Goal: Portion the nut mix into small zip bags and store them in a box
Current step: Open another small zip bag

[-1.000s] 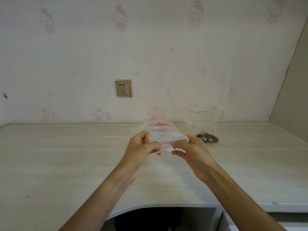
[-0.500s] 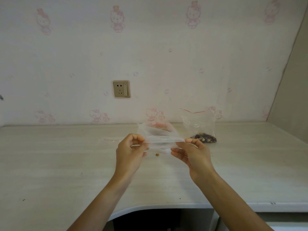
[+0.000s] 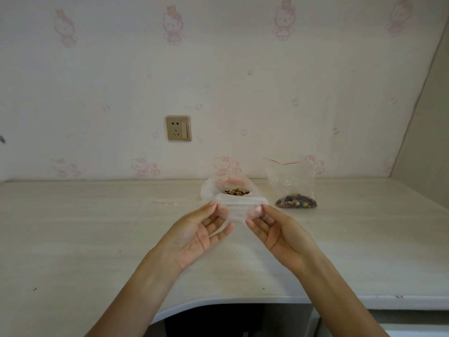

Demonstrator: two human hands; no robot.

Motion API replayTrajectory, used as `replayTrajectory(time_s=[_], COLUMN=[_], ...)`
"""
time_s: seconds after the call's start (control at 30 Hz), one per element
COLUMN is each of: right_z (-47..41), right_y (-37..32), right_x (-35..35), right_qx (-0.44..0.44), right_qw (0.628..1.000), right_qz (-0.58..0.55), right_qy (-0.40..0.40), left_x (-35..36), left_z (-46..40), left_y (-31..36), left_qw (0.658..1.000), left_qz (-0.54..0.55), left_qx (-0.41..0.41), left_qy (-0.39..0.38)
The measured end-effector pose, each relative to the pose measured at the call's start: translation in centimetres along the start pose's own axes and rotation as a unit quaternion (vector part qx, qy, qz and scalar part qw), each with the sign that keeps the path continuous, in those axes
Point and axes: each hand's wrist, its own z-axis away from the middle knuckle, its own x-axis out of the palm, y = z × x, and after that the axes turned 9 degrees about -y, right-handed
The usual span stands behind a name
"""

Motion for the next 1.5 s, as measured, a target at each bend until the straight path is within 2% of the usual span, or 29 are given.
replayTrajectory(time_s=[0.2, 0.4, 0.5, 0.57, 0.63, 0.73, 0.83, 0.97, 1.1, 1.17, 1.23, 1.37, 1.43, 1.5], right_z=[-0.1, 0.5, 0.6, 0.5, 0.4, 0.2, 0.2, 0.4, 0.4, 0.2, 0.0, -0.2, -0.2, -0.2], right_y=[-0.5, -0.6, -0.7, -0.5, -0.2, 0.4, 1.0, 1.0, 0.7, 0.8, 0.9, 1.1, 0.9, 0.5], right_x=[0.6, 0.6, 0.2, 0.3, 0.4, 0.8, 1.3, 1.4, 0.7, 0.5, 0.5, 0.3, 0.2, 0.2], right_qx=[0.009, 0.011, 0.005, -0.001, -0.020, -0.025, -0.025, -0.058, -0.038, -0.030, -0.032, -0.024, -0.015, -0.003], right_qw=[0.999, 0.998, 0.990, 0.979, 0.973, 0.971, 0.966, 0.969, 0.985, 0.991, 0.994, 0.996, 0.998, 0.999], right_qz=[0.048, 0.064, 0.135, 0.205, 0.223, 0.191, 0.196, 0.152, 0.063, 0.014, -0.022, -0.056, -0.042, -0.017], right_qy=[-0.006, -0.011, -0.026, 0.006, 0.062, 0.138, 0.168, 0.184, 0.155, 0.130, 0.104, 0.058, 0.039, 0.037], left_x=[1.4, 1.6, 1.1, 0.8, 0.9, 1.5, 1.6, 0.5, -0.8, -1.3, -1.4, -0.9, -0.7, -0.8], left_z=[0.1, 0.2, 0.0, 0.1, 0.1, -0.2, -0.4, -0.5, -0.4, -0.3, -0.1, 0.2, 0.4, 0.5], left_y=[-0.1, 0.2, 0.0, -0.1, -0.7, -1.9, -2.2, -2.3, -2.1, -2.0, -2.0, -1.2, -0.6, -0.4], left_qw=[0.997, 0.999, 0.999, 0.996, 0.983, 0.953, 0.931, 0.905, 0.874, 0.883, 0.906, 0.980, 0.994, 0.994], left_qz=[-0.071, -0.039, -0.023, -0.054, -0.156, -0.287, -0.308, -0.317, -0.368, -0.356, -0.321, -0.134, -0.077, -0.088], left_qx=[0.009, -0.011, 0.001, 0.019, 0.043, 0.099, 0.168, 0.230, 0.243, 0.235, 0.214, 0.119, 0.080, 0.062], left_qy=[0.015, -0.004, -0.025, -0.070, -0.091, 0.002, 0.105, 0.163, 0.203, 0.194, 0.171, 0.087, 0.021, -0.016])
